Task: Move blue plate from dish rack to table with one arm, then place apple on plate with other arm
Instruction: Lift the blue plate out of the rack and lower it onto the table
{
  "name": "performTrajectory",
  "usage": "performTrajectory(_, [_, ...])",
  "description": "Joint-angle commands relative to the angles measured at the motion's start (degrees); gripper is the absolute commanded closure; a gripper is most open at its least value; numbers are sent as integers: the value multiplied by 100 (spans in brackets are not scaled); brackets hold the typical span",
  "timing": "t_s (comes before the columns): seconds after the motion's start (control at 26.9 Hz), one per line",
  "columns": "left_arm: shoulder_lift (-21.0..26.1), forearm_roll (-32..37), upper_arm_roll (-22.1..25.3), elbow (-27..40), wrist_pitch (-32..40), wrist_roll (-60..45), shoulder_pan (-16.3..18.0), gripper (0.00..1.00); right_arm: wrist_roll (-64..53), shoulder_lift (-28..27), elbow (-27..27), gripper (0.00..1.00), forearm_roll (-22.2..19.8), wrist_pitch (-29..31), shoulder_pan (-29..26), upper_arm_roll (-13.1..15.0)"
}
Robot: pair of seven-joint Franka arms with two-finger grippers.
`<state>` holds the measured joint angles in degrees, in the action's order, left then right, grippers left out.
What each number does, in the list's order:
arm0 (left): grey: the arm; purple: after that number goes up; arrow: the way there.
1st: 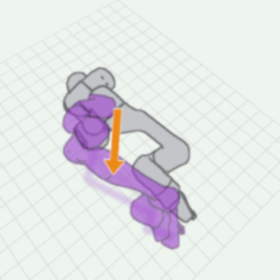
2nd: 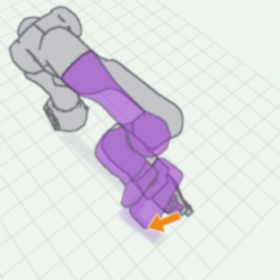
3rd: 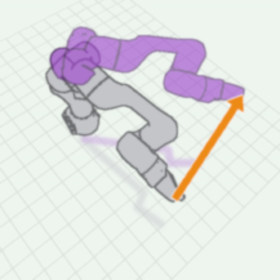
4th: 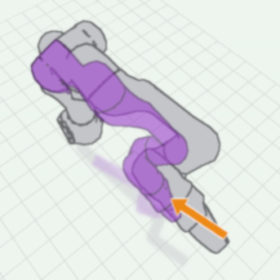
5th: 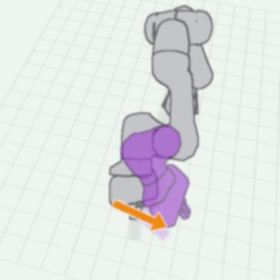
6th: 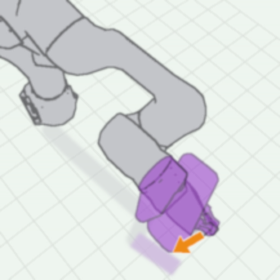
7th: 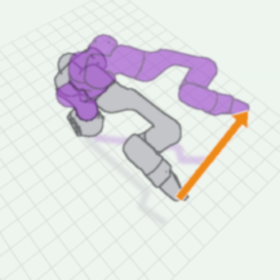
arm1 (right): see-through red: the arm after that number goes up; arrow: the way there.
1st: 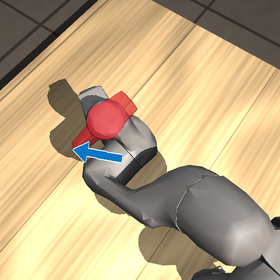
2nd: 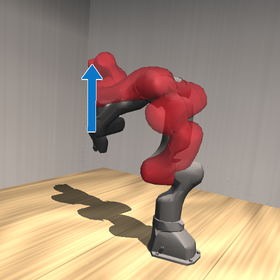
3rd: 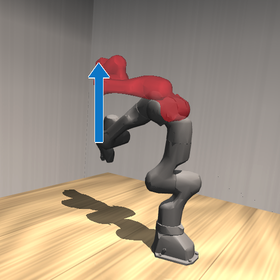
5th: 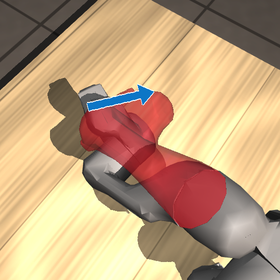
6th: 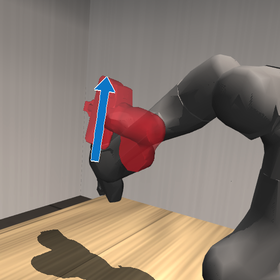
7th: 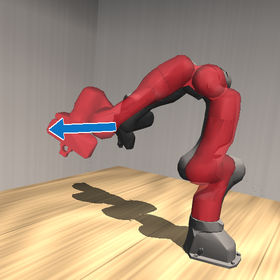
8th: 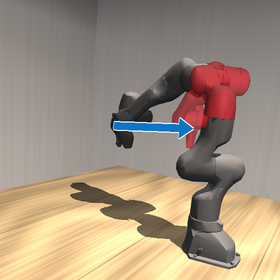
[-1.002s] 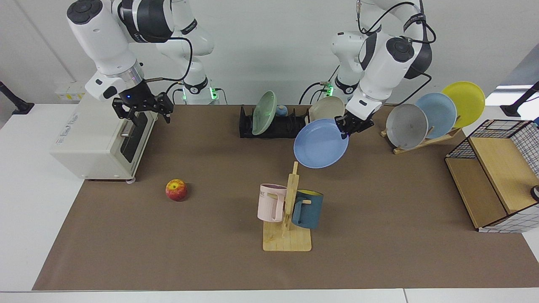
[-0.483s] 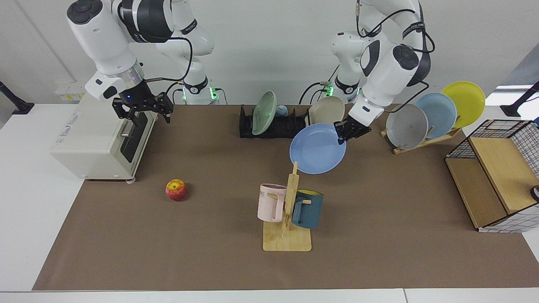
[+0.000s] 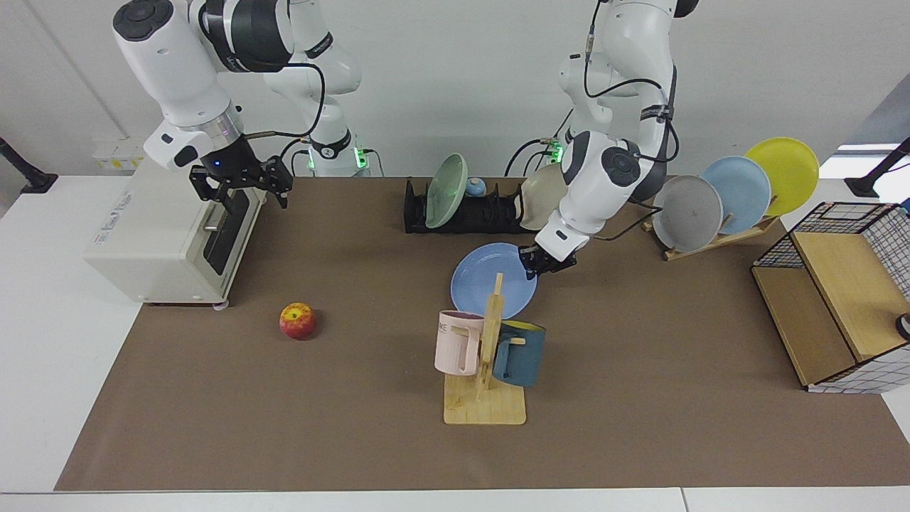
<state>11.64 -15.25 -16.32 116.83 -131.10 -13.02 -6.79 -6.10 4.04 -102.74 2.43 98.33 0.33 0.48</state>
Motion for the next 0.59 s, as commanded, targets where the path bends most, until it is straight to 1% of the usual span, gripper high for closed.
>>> performTrajectory(0.0, [-92,-163,32,296,-364,125,-147,100,135,53,-18,0,-24,46,-51,-40])
performTrajectory(0.04, [-92,-163,32,305,-364,125,-147,96,135,53,-18,0,-24,46,-51,-48])
performTrajectory(0.07, [-92,-180,32,305,-364,116,-156,83,135,53,-18,0,-24,46,-51,-48])
performTrajectory(0.15, [-83,-189,32,305,-364,125,-156,46,135,53,-18,0,-24,46,-51,-48])
performTrajectory(0.19, [-83,-189,32,314,-373,116,-164,23,135,53,-18,0,-24,46,-42,-48])
performTrajectory(0.22, [-83,-189,23,322,-373,116,-173,5,135,53,-18,0,-24,46,-51,-48])
performTrajectory(0.33, [-101,-189,23,436,-408,107,-235,1,135,53,-18,0,-24,46,-51,-48])
performTrajectory(0.56, [-145,-128,32,516,-382,63,-331,0,135,53,-18,0,-24,46,-42,-48])
